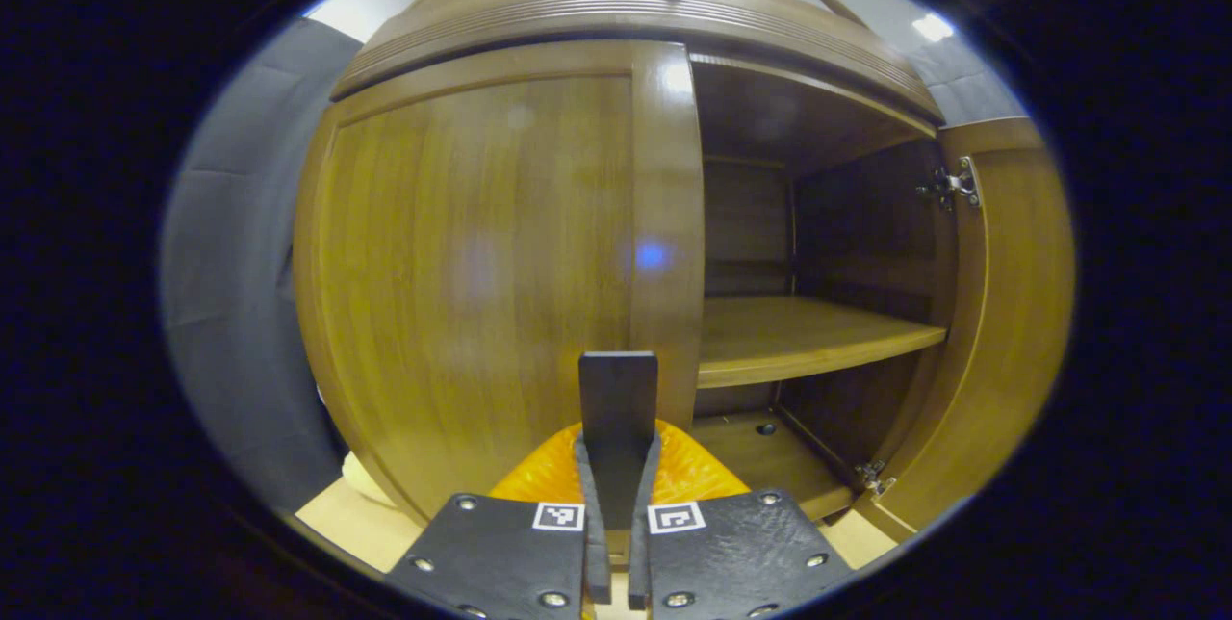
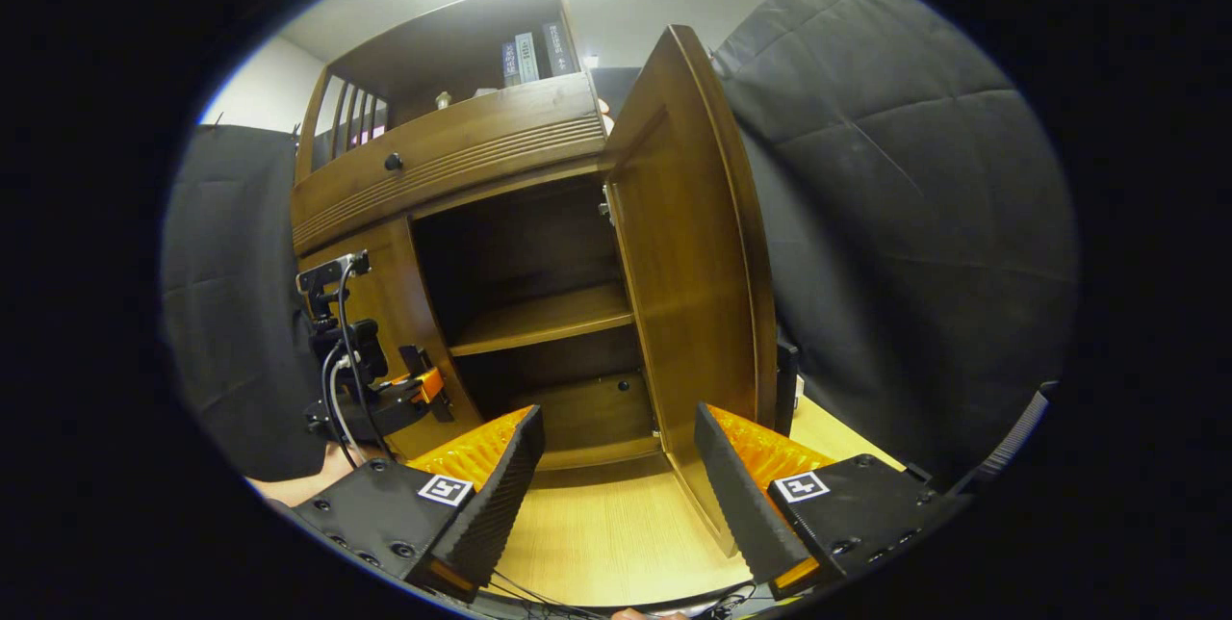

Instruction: Open the right door of the double-door shoe cabinet with the right hand, and open the left door with the left hand.

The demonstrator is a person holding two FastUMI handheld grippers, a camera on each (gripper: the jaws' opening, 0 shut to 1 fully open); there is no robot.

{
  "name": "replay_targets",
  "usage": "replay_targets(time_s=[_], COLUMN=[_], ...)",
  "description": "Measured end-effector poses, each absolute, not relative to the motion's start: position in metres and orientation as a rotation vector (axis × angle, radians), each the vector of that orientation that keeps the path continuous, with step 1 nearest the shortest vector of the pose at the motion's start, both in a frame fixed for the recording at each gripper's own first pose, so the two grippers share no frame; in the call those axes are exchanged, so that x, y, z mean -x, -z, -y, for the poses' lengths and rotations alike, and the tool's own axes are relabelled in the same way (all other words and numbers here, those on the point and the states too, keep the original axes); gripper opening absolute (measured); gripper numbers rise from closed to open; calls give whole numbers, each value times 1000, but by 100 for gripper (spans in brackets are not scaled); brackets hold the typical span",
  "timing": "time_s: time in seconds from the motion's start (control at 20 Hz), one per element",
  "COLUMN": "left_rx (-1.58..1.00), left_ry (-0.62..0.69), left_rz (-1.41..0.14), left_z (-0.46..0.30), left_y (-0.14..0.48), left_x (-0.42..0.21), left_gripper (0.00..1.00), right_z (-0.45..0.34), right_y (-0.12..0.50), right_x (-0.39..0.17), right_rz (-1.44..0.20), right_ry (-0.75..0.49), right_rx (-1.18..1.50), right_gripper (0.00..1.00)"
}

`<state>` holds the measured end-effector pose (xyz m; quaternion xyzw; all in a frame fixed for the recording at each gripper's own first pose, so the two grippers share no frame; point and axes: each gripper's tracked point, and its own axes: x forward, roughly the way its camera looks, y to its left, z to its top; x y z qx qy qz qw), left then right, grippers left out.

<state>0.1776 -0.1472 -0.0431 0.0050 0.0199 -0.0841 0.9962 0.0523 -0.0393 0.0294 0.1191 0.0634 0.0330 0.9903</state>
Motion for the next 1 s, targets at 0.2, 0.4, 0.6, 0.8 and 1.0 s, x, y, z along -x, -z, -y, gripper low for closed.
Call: replay_targets(time_s=[0.2,0.4,0.6,0.8,1.0], left_rx=[-17,-12,-5,-8,0], left_ry=[180,196,213,222,218], left_rz=[-44,-42,-42,-35,-37], left_z=[146,145,138,128,115], left_y=[41,39,43,43,44], left_x=[-174,-165,-142,-120,-99], left_gripper=[4,4,5,4,4], right_z=[34,34,33,23,12], right_y=[-29,-28,-29,-29,-29], right_x=[-50,-48,-46,-44,-44], right_rz=[-123,-114,-110,-104,-98], right_ry=[-86,-89,-98,-127,-146], right_rx=[-221,-237,-238,-221,-201], right_gripper=[92,93,92,92,93])
